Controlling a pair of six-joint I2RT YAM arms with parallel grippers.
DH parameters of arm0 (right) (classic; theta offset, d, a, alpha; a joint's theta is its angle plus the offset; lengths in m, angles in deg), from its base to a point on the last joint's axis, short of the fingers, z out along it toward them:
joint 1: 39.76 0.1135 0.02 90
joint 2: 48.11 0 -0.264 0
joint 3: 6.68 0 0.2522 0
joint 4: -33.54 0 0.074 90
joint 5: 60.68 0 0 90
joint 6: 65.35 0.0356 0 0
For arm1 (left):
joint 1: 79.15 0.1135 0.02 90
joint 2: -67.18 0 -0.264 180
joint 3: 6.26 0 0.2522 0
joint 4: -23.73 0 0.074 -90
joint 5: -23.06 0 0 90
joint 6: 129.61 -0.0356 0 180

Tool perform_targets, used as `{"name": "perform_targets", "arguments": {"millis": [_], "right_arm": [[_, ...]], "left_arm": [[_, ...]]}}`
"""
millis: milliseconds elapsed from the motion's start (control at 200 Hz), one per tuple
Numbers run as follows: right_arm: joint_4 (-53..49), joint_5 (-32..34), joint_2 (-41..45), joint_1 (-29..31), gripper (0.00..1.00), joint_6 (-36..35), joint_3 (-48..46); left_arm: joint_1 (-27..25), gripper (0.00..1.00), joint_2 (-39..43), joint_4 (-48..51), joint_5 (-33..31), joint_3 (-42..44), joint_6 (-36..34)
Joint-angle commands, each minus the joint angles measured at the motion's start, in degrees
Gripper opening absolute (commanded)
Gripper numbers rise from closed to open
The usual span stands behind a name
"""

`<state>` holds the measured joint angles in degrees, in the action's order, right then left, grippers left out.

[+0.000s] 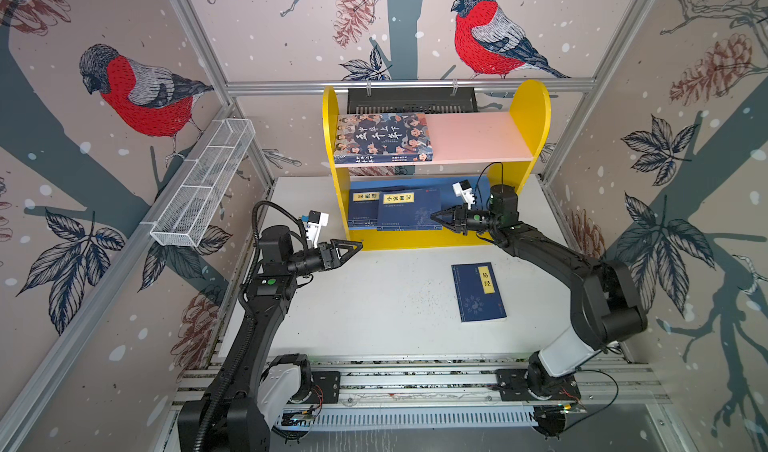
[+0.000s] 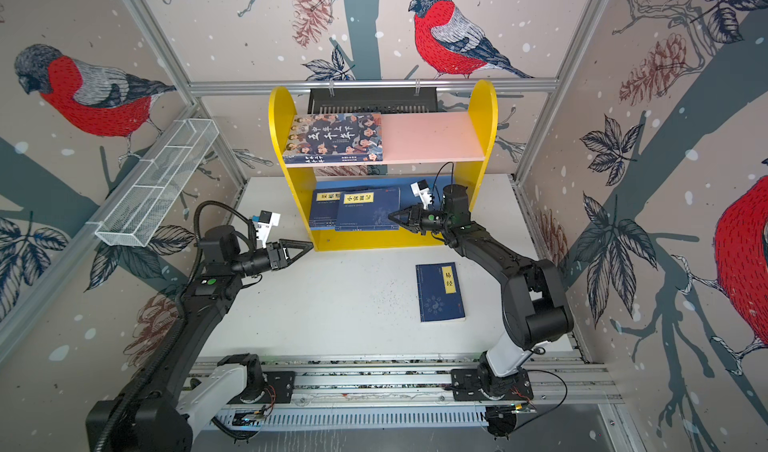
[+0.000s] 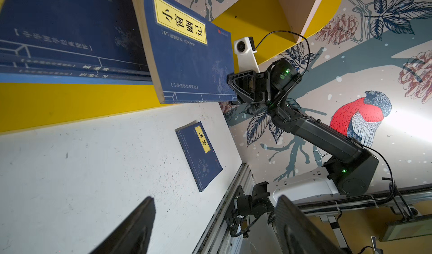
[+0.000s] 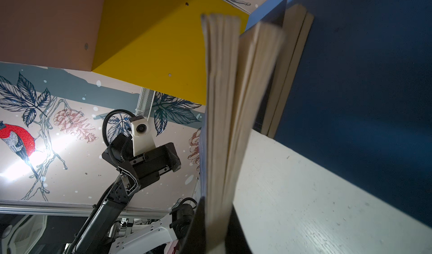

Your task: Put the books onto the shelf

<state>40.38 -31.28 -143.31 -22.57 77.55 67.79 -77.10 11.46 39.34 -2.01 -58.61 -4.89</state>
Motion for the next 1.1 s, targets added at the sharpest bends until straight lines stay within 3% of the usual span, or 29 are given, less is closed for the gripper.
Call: {"name": "perform_targets", "arguments": {"millis": [0, 420, 1096], "right_arm": [[5.8, -2.2, -2.1, 0.1, 0.01, 1.6, 1.4], [11.0, -2.7, -10.9, 0.6, 0.01, 6.8, 9.2], [-12.7, -1.3, -19.5, 2.1, 0.01, -4.6, 23.4]], "left_arm": [[0.2, 0.81, 0.3, -2.8, 1.3, 0.2, 0.5], [0.3, 0.81, 1.8, -5.4, 1.7, 1.9, 2.5], [0.3, 0.81, 3.8, -7.9, 1.4, 3.8, 4.3]]}}
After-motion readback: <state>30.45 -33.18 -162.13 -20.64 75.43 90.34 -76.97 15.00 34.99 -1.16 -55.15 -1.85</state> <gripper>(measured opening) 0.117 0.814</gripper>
